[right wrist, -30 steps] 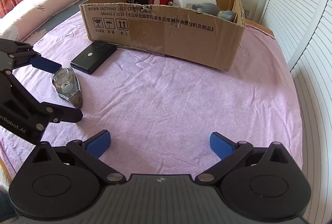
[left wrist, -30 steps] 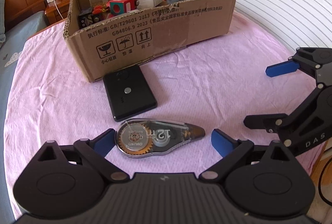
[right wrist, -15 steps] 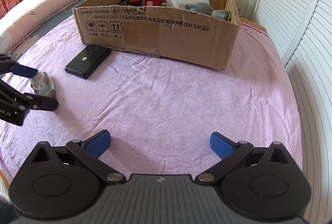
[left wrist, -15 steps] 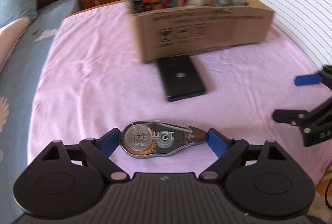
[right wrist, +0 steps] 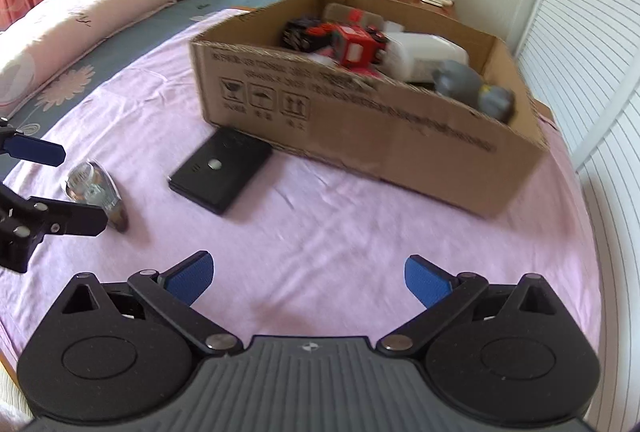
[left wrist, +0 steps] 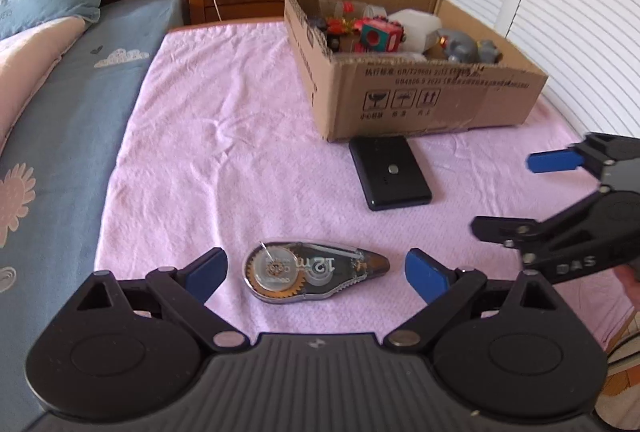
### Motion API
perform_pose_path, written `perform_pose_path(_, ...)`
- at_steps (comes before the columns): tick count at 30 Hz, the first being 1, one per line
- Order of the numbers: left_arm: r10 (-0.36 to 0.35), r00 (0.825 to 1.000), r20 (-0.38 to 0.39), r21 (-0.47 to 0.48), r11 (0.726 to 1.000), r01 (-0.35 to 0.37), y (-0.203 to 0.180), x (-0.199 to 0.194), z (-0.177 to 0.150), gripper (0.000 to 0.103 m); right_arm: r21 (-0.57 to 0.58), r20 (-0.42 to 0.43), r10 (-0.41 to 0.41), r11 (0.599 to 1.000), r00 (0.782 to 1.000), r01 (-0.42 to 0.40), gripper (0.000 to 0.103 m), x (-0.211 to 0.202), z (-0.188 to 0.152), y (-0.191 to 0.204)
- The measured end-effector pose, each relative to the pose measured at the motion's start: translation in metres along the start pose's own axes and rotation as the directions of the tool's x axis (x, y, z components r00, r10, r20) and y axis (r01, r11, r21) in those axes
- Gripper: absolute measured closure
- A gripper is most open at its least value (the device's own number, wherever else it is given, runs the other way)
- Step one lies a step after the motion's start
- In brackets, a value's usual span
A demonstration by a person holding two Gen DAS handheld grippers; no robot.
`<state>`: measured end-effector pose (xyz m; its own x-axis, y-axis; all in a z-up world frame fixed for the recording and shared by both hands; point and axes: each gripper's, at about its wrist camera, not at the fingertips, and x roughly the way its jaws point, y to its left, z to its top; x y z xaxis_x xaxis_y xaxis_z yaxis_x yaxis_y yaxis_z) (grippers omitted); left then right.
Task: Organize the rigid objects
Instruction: 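Grasp the black rectangular device with the right gripper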
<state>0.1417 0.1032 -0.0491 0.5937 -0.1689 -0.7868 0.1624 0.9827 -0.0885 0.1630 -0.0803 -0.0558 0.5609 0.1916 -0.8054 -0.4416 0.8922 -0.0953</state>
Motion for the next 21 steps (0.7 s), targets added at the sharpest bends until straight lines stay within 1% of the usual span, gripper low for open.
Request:
perform_pose_path(4, 0.059, 0.998, 0.022, 0.040, 0.997, -0.060, 0.006, -0.010, 0.004, 0.007, -0.004, 0.005, 0.030, 1.000, 1.000, -0.030, 0.000, 0.012, 0.015, 0.013)
perform_pose_path(6, 0.078, 0.997, 0.027, 0.051, 0.996, -0.079, 0.011, -0.011, 0.006, 0.007, 0.006, 0.008, 0.047, 0.999, 0.999, -0.047, 0.000, 0.017, 0.022, 0.019)
perform_pose_path(10, 0.097, 0.995, 0.025, 0.023, 0.995, -0.097, 0.023, -0.012, 0.008, 0.007, 0.046, 0.006, 0.054, 0.997, 0.999, -0.054, 0.000, 0.029, 0.032, 0.028)
perform_pose_path(13, 0.096, 0.995, 0.033, -0.005, 0.995, -0.096, 0.032, -0.014, 0.010, 0.007, 0.067, 0.002, 0.056, 0.996, 0.998, -0.056, 0.000, 0.038, 0.038, 0.033)
perform_pose_path(18, 0.089, 0.995, 0.039, -0.034, 0.996, -0.088, 0.039, -0.014, 0.011, 0.007, 0.088, 0.000, 0.019, 0.996, 1.000, -0.019, 0.000, 0.049, 0.047, 0.043)
perform_pose_path(21, 0.087, 0.996, 0.031, -0.037, 0.996, -0.086, 0.038, -0.012, 0.010, 0.007, 0.095, 0.005, -0.029, 0.995, 1.000, 0.028, 0.000, 0.057, 0.050, 0.046)
